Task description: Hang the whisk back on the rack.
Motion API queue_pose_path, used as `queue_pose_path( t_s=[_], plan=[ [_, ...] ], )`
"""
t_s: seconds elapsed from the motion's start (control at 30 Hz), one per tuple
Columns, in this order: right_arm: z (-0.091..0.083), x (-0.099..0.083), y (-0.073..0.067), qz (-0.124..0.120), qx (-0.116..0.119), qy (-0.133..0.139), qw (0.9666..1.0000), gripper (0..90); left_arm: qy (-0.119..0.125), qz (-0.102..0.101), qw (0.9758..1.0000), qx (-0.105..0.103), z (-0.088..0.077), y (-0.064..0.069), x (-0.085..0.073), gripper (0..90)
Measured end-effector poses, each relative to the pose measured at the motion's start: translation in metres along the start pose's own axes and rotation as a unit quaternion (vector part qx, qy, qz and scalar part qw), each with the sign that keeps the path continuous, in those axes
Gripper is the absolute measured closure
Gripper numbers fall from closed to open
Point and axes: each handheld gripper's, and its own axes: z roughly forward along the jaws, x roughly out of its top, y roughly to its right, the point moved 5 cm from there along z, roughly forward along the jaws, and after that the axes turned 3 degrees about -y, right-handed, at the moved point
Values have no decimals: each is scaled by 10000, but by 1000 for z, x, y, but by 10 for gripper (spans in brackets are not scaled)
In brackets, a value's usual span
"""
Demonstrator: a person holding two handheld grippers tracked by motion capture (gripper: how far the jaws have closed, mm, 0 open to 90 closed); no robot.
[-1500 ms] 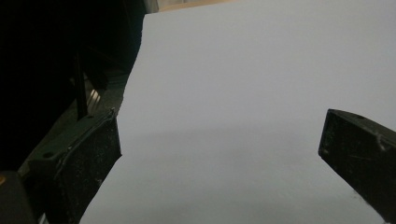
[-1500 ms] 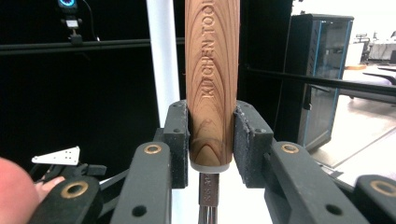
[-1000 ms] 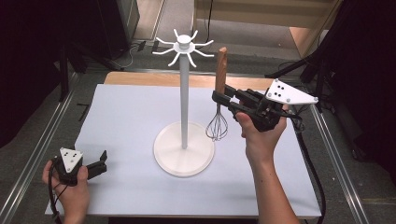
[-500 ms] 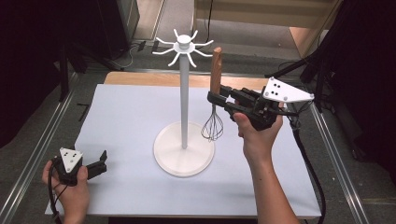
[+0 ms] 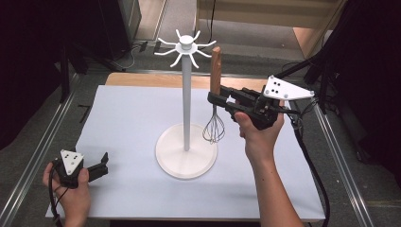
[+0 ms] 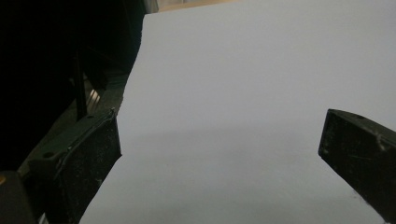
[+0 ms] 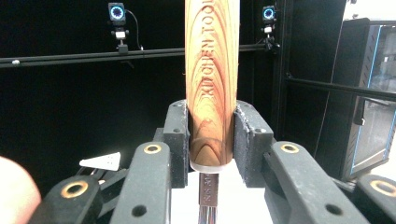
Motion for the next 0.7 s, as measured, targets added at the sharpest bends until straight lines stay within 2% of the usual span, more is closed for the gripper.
queue_pose_path(
  t_s=[0.37, 0.43, 0.53, 0.7],
  plan=[
    [6, 0, 0, 44, 109, -34, 9999, 708, 0, -3, 10000, -3, 0, 0, 0, 0],
    [8, 0, 0, 28, 121, -70, 9999, 708, -1, -5, 10000, -5, 0, 0, 0, 0],
    [14, 4, -6, -174, 183, -129, 9996, 708, -1, -10, 10000, -1, 0, 0, 0, 0],
    [19, 4, -8, -126, 183, -59, 9997, 708, 8, -29, 10000, -17, 0, 0, 0, 0]
  ],
)
